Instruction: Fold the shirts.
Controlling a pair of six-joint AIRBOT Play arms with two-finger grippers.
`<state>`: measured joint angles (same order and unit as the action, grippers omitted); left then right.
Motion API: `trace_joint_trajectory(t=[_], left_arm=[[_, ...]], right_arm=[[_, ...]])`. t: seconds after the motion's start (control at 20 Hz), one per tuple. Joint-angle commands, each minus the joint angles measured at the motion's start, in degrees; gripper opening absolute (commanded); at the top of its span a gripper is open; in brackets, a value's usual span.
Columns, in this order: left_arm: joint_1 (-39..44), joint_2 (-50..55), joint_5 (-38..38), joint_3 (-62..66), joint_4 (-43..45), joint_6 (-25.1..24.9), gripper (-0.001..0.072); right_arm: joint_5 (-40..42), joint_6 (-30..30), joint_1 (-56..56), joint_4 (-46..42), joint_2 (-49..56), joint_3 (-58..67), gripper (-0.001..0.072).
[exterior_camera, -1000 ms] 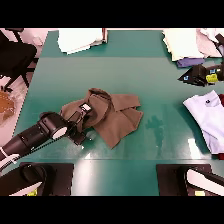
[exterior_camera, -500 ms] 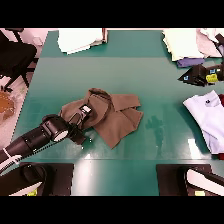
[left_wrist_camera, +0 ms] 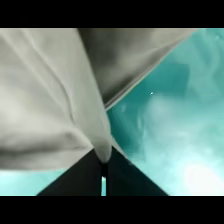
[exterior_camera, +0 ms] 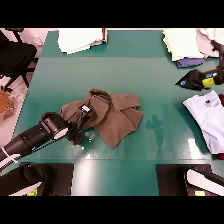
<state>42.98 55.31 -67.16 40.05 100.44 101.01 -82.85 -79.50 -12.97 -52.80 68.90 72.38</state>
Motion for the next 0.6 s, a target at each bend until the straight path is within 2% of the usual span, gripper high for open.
trace_joint_trajectory(t=[0.0, 0.15, 0.3, 0.35, 0.4, 0.45, 0.55], left_arm=[[0.0, -0.1, -4.3, 5.0, 4.6, -1.0, 0.002], [0.0, -0.1, -4.5, 9.7, 7.0, -1.5, 0.002], [0.0, -0.1, -6.1, 12.1, 8.3, -3.4, 0.002], [0.0, -0.1, -7.1, 12.3, 9.3, -3.6, 0.002], [0.0, -0.1, -7.9, 12.4, 10.6, -3.6, 0.002], [0.0, -0.1, -8.5, 12.4, 12.0, -3.6, 0.002], [0.0, -0.1, -9.2, 12.4, 14.3, -3.6, 0.002]], right_arm=[[-1.1, -0.2, 3.0, 3.4, 0.0, -8.4, 0.0372], [2.1, -1.0, 8.6, 5.2, 0.0, -16.5, 0.0372], [11.0, -1.1, 13.0, 5.8, 0.3, -21.1, 0.0384], [11.7, -1.2, 13.7, 7.9, 1.1, -21.6, 0.041], [11.8, -1.1, 14.2, 11.0, 2.2, -21.5, 0.0562], [12.0, -0.6, 14.7, 13.5, 3.2, -21.5, 0.0618], [12.4, 0.0, 15.9, 15.3, 5.7, -21.1, 0.0616]])
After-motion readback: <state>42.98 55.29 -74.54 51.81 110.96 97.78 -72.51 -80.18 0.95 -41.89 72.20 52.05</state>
